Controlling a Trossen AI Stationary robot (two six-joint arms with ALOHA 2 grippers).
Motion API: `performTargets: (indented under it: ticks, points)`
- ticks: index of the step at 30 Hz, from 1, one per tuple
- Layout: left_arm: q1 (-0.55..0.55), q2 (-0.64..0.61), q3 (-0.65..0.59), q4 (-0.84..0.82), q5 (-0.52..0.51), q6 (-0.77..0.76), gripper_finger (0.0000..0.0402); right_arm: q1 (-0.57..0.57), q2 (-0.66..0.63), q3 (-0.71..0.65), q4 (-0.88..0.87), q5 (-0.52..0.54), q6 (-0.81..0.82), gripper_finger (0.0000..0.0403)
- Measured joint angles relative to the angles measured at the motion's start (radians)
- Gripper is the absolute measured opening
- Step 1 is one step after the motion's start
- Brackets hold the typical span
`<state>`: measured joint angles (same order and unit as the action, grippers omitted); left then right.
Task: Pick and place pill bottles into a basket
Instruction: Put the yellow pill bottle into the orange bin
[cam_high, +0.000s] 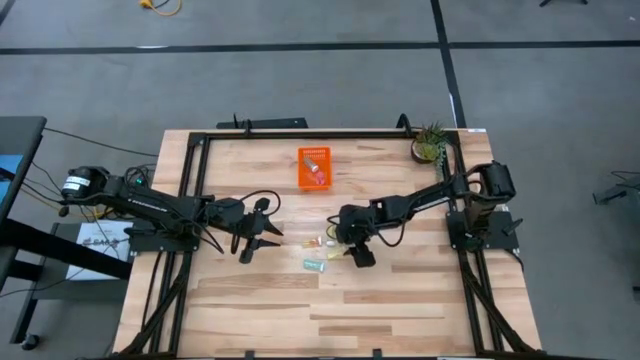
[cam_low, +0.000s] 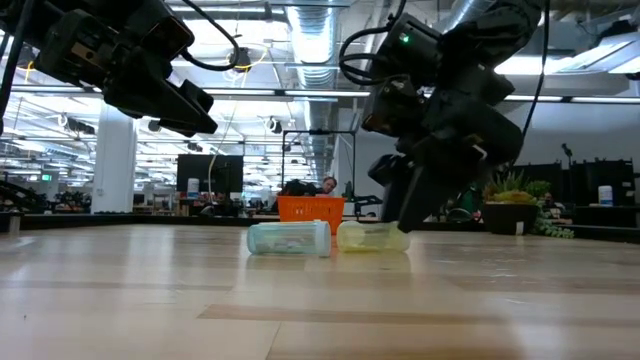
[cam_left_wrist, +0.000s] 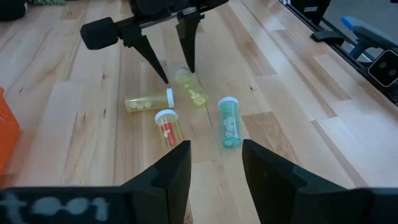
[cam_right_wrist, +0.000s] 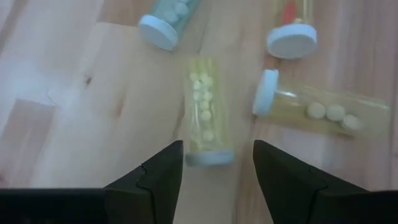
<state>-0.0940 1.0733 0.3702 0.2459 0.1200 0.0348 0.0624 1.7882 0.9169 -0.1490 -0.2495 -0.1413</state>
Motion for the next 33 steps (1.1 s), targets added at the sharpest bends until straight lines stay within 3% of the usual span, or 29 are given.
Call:
performTargets:
  ticks: [4, 20, 33]
  points:
    - [0.0, 0.0, 0.0, 0.0, 0.0, -0.002, 0.0135, 0.008, 0.0, 0.0, -0.007, 0.05, 0.002, 0.0187]
    - [0.0, 0.0, 0.0, 0.0, 0.0, 0.0, 0.0135, 0.047, 0.0, -0.001, 0.016, 0.068, -0.044, 0.0181]
    - [0.0, 0.0, 0.0, 0.0, 0.0, -0.004, 0.0135, 0.04, 0.122, 0.041, 0.068, 0.064, -0.054, 0.0175]
